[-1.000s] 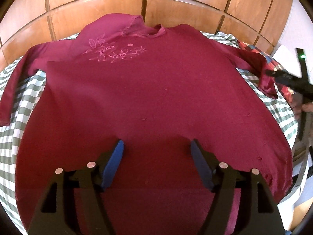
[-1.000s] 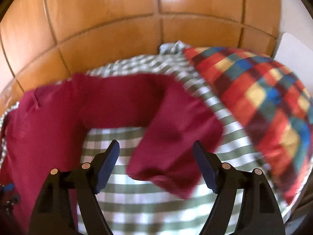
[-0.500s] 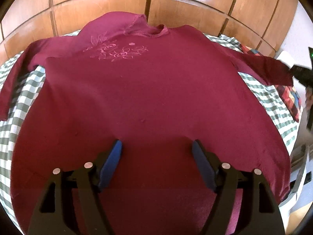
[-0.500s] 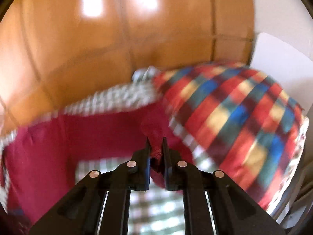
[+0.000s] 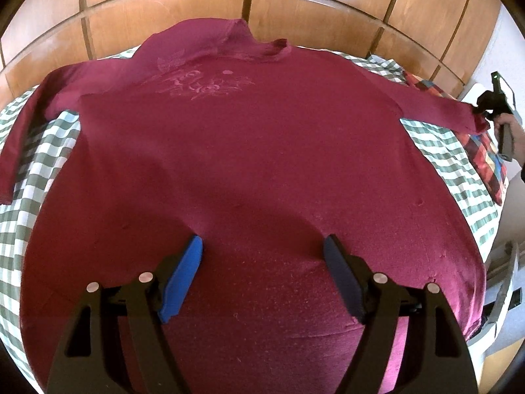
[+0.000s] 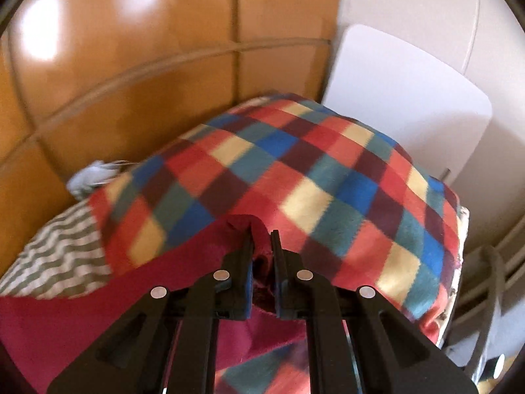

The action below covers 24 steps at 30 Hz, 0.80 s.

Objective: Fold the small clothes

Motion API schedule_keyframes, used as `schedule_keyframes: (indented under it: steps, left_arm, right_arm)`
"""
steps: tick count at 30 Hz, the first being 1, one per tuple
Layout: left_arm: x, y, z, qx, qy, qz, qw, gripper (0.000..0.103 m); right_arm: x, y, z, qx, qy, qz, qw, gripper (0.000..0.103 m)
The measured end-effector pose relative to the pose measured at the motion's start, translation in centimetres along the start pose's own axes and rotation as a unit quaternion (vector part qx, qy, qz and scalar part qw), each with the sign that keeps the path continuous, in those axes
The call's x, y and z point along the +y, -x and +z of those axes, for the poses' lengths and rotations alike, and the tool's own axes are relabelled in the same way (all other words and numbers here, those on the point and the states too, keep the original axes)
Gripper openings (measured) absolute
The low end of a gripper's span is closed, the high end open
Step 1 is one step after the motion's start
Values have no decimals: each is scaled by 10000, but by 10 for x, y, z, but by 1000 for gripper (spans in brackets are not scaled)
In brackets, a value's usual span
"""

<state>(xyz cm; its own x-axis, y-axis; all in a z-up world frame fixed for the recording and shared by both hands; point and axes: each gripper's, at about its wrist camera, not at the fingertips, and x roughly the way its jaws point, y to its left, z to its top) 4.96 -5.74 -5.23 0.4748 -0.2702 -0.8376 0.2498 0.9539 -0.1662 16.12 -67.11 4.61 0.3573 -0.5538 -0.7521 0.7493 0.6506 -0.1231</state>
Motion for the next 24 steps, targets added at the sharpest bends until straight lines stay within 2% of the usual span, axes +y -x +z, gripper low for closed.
schedule_keyframes:
  steps: [3,4,5,6,7,8,10,13,16,19,20,22,23,24]
  left_arm:
    - [-1,0,2,7,-52,13,10000,75]
    - [0,-1,2,7,-66,22,10000,75]
    - [0,0,2,6,-75,32,10000,76]
    - [0,0,2,0,-63,31,10000,76]
    - [1,0,2,-4,-42,22,10000,76]
    - [1,0,2,-3,-27,8,10000,76]
    - [2,1,2,-12,-6,-24,10000,76]
    - [8,6,4,-55,99,-149,9998,76]
    - [22,21,6,-219,336,-195,9990,76]
    - [51,45,7,-514,616,-1,9968,76]
    - [62,53,7,-608,706,131,9956,76]
    - [94,69,4,-791,941,483,9912,76]
    - [108,74,3,-844,1044,705,9884,76]
    - [128,79,3,-864,1191,1066,9833,76]
  right_arm:
    - [-2,-7,-2,30,42,206,9998,11]
    - [-3,-4,-2,-12,2,284,9996,16]
    - [-6,1,-1,-96,-65,335,9994,42]
    - [-9,9,-1,-253,-148,365,9989,61]
    - [-11,19,-2,-447,-202,368,9981,86]
    - [-12,32,-3,-700,-220,355,9967,87]
    - [-5,53,-6,-904,-126,474,9947,87]
    - [26,84,-24,-1025,222,1049,9889,91]
    - [82,113,-63,-995,841,1807,9749,92]
    - [150,137,-117,-792,1555,2551,9510,92]
    - [182,147,-145,-695,1867,2828,9383,92]
    - [219,159,-183,-556,2238,3117,9218,92]
    - [243,166,-208,-430,2465,3334,9090,92]
    - [259,171,-227,-326,2601,3475,9003,92]
